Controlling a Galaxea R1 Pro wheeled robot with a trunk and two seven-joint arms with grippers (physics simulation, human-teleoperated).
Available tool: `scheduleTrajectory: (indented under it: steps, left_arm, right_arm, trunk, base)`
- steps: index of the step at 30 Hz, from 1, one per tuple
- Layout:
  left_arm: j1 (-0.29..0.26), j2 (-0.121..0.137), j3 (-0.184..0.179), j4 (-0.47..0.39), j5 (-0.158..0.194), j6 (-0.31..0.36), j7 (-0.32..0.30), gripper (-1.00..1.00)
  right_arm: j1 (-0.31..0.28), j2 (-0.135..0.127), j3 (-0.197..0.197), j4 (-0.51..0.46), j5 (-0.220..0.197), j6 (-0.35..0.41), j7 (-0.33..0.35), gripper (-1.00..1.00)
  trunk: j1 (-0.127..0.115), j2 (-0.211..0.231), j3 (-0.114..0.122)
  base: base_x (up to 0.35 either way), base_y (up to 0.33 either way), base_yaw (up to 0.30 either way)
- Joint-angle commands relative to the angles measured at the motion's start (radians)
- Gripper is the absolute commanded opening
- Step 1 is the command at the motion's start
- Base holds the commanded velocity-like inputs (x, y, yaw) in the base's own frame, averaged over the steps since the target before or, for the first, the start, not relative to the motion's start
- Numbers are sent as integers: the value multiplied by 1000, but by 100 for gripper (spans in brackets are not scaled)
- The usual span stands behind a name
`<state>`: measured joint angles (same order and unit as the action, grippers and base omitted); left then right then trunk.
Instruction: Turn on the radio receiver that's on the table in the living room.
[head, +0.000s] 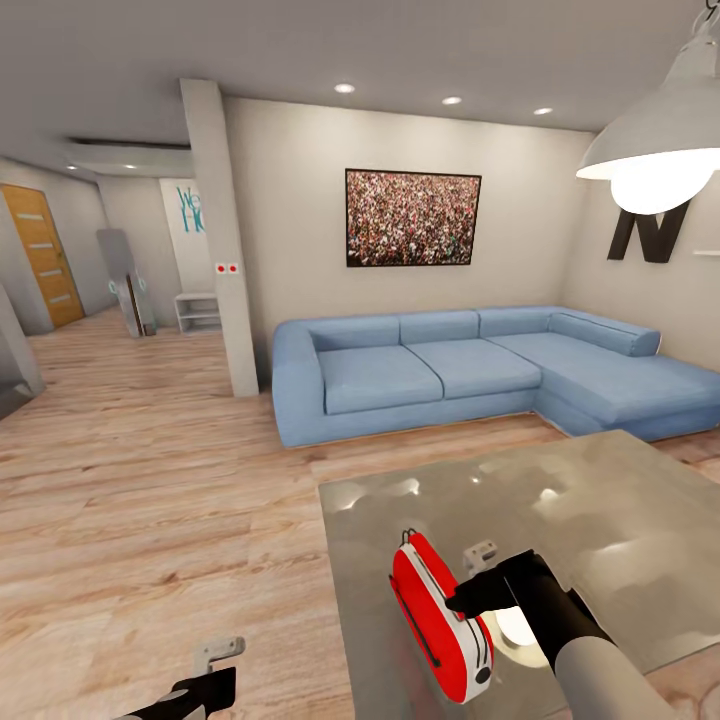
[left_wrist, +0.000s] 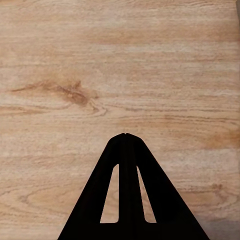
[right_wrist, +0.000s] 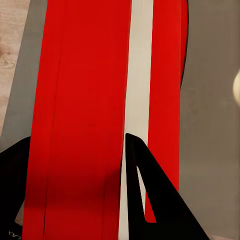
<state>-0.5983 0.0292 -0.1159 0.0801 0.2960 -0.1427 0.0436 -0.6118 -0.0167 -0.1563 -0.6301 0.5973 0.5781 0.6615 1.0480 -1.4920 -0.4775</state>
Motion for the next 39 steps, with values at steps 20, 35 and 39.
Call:
scheduleTrajectory:
  steps: [20,35,39]
  left_arm:
    - [0,2,1,0,0,0,-1,-100]
    - [0,2,1,0,0,-1,-1,-100]
    - [0,2,1,0,0,-1,-1,-100]
  right_arm:
    - [0,1,0,0,-4,0,-2,-100]
    - [0,1,0,0,-4,0,-3,-100]
    - [0,1,0,0,-4,0,-2,-100]
  trunk:
    - [34,-63,-28]
    - [34,-63,-28]
    - [42,-77,-34]
  base:
    - [0,0,0]
    - [0,0,0]
    - [0,0,0]
